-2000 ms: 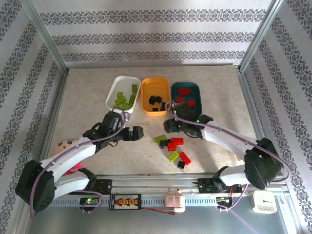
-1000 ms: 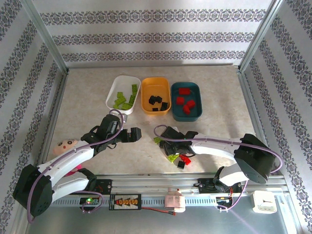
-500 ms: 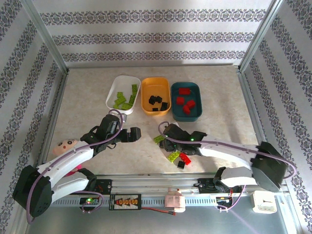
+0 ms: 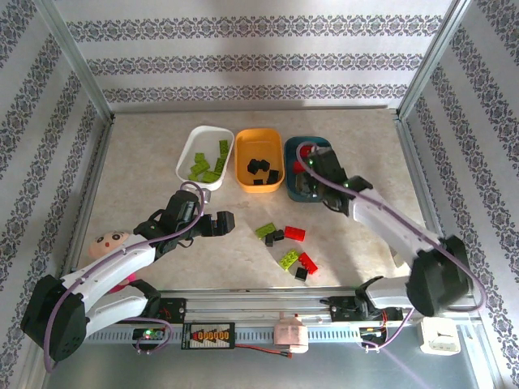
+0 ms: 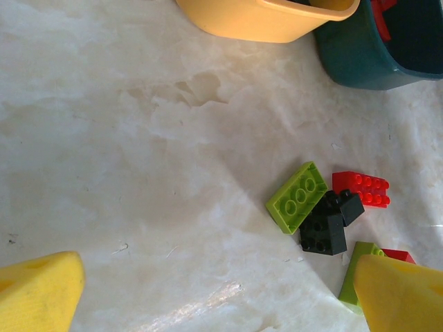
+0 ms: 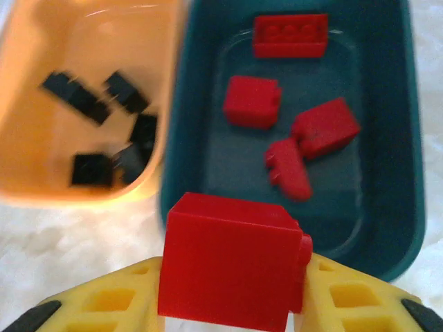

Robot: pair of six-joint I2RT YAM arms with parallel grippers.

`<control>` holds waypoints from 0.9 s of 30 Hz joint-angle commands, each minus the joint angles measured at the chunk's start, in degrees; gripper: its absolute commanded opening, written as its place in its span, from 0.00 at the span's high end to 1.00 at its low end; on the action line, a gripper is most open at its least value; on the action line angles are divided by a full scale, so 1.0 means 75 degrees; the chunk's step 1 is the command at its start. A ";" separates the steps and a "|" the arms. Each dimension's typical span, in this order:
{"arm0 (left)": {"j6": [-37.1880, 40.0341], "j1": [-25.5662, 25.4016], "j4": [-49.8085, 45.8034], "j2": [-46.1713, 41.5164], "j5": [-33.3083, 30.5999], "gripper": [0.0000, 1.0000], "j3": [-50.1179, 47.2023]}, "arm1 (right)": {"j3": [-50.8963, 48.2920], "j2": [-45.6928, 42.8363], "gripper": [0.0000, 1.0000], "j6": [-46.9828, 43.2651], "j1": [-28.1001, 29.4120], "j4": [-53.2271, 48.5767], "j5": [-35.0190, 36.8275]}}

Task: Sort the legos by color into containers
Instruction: Place the lego in the container.

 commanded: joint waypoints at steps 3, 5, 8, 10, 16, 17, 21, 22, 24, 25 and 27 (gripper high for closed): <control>-0.0006 -0.0044 0.0192 0.0117 0.0228 0.00 0.0035 | 0.1036 0.1614 0.70 -0.0246 -0.0598 0.0176 -0.0352; 0.0055 -0.0043 0.0150 0.0229 0.0263 0.00 0.0118 | 0.1326 0.2056 0.69 -0.0220 -0.0668 0.0148 -0.0331; 0.0126 -0.0049 0.0313 0.0455 0.0519 0.00 0.0181 | 0.1687 0.2607 0.66 -0.0099 -0.0736 0.0035 -0.0274; 0.0152 -0.0055 0.0429 0.0646 0.0748 0.04 0.0273 | 0.1810 0.2833 0.61 -0.0009 -0.0745 0.0017 -0.0252; 0.0596 -0.0917 0.0029 0.1523 0.0186 0.09 0.0998 | 0.1826 0.2841 0.30 0.0131 -0.0745 0.0046 -0.0322; 0.0680 -0.1135 -0.0073 0.1716 -0.0028 0.11 0.1187 | 0.1760 0.2747 0.28 0.0131 -0.0751 0.0073 -0.0327; 0.0887 -0.1946 -0.0245 0.2576 -0.0612 0.20 0.1796 | 0.1290 0.2170 0.27 0.0158 -0.0722 0.0203 -0.0421; 0.0923 -0.2105 -0.0255 0.2768 -0.0756 0.21 0.1909 | 0.1167 0.2033 0.26 0.0165 -0.0718 0.0211 -0.0437; 0.1022 -0.2429 -0.0288 0.3223 -0.0998 0.25 0.2203 | 0.0851 0.1684 0.26 0.0176 -0.0705 0.0288 -0.0477; 0.1067 -0.2539 -0.0294 0.3414 -0.1076 0.26 0.2322 | 0.0718 0.1546 0.26 0.0179 -0.0696 0.0311 -0.0503; 0.1178 -0.2799 -0.0350 0.3867 -0.1265 0.30 0.2602 | 0.0450 0.1255 0.26 0.0179 -0.0690 0.0352 -0.0525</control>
